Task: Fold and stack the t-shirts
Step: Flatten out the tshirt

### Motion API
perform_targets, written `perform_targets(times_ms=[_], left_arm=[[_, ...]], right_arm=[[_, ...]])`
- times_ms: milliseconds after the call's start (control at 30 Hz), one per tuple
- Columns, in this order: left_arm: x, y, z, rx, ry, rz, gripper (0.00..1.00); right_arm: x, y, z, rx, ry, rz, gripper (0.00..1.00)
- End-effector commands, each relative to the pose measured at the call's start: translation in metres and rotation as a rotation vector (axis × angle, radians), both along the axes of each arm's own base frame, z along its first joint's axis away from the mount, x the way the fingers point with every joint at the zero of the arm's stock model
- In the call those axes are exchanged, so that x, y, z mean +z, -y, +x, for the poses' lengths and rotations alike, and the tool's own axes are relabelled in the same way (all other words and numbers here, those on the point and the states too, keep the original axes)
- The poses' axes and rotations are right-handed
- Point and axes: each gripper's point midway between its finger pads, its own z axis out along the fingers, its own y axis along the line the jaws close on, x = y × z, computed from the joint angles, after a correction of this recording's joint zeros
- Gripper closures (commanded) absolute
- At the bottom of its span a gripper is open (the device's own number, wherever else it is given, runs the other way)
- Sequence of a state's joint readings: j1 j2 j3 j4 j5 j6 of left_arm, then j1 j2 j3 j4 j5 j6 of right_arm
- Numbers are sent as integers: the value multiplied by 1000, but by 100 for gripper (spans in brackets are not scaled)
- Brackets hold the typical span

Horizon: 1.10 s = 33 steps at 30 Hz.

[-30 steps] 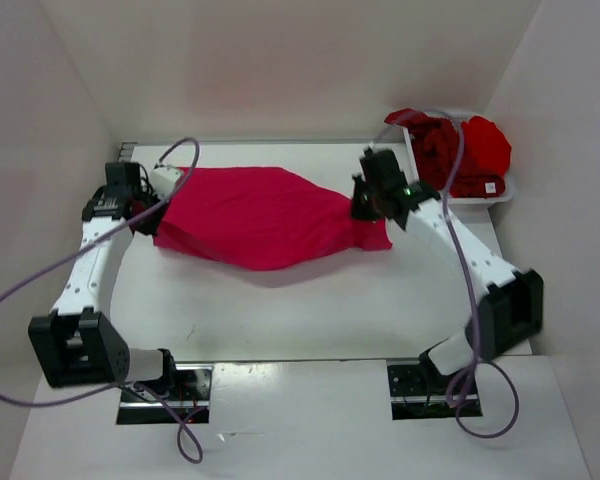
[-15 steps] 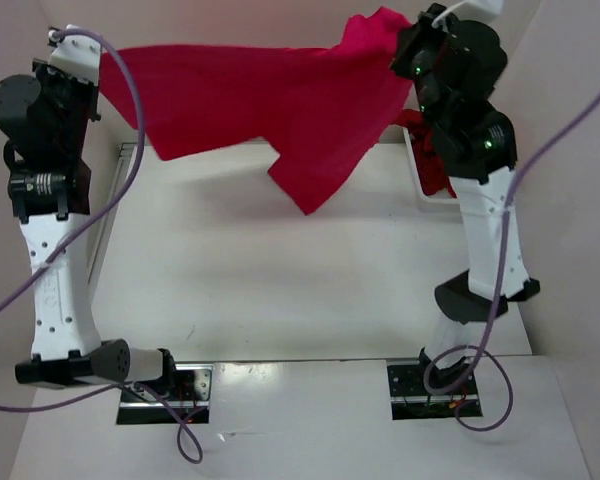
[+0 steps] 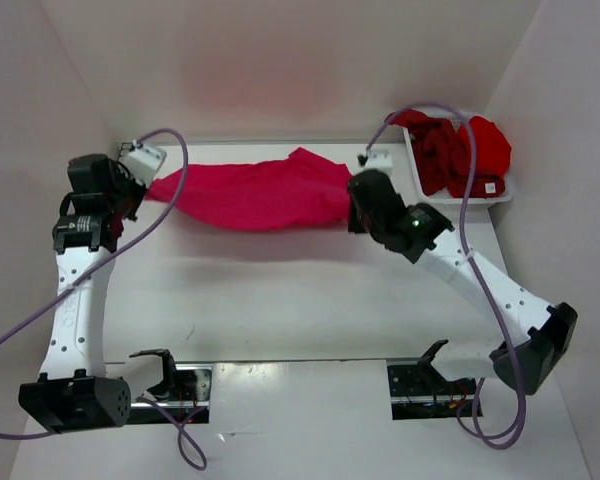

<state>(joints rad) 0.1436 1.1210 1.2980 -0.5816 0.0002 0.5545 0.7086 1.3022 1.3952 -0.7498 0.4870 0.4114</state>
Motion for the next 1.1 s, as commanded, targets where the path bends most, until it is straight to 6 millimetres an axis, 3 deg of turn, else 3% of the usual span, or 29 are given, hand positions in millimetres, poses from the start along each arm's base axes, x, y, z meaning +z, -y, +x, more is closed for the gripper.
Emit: perform_targets(times_ms=[0,100,167,200,233,333,400,433,467,500,533,567,600,633,667,733,767,800,833,867,900,1000,1033,1067], left_arm=[[-48,5,-38,-65,-176,43,100],[-100,6,-71,-93,-313,86,100],[-111,2,-89,-79,-328,122,100],[-130,1,-99,-72,-369,124,100],[-134,-2,-108,-52,-376,138,100],[-155,-2,-119,-37,-410,127,100],[-160,-3,-108,-21,-389,110,100],[-157,-3,-99,-2,-366,90,100],[-153,-5,-76,15,-333,74,100],[-141,-7,-59,36,-293,51,100],[-83,-9,-27,98,-139,-7,100],[-60,-11,3,128,-90,-55,100],[-18,-15,20,161,5,-100,100],[74,-15,41,175,230,-176,100],[117,-13,44,162,337,-193,100],[186,-7,46,119,516,-210,100],[207,-7,42,112,562,-206,100],[238,-2,34,82,629,-204,100],[243,0,35,68,638,-205,100],[244,4,35,46,634,-182,100],[239,3,37,46,623,-174,100],[202,13,39,3,537,-171,100],[182,16,36,-4,499,-178,100],[173,18,33,-18,480,-170,100]], right_arm=[[-39,-11,-56,92,-149,161,100],[-90,-19,-90,156,-298,137,100],[-96,-27,-103,179,-316,140,100],[-95,-33,-106,202,-308,144,100],[-107,-36,-109,212,-351,129,100],[-131,-49,-105,250,-415,75,100],[-146,-57,-88,241,-413,14,100],[-132,-56,-61,222,-348,-4,100],[-123,-55,-39,203,-319,-2,100],[-91,-43,13,117,-249,40,100],[-64,-34,40,88,-186,58,100],[-29,-23,65,37,-109,101,100],[57,1,101,-53,101,193,100],[103,16,108,-97,217,224,100],[171,31,106,-134,380,275,100],[247,58,92,-207,597,303,100],[284,68,80,-221,682,332,100],[298,73,72,-217,708,327,100],[301,73,73,-213,707,305,100],[317,78,64,-210,734,299,100],[314,78,65,-207,718,279,100],[283,64,64,-170,628,204,100],[282,62,52,-160,627,209,100],[255,60,55,-168,573,168,100]])
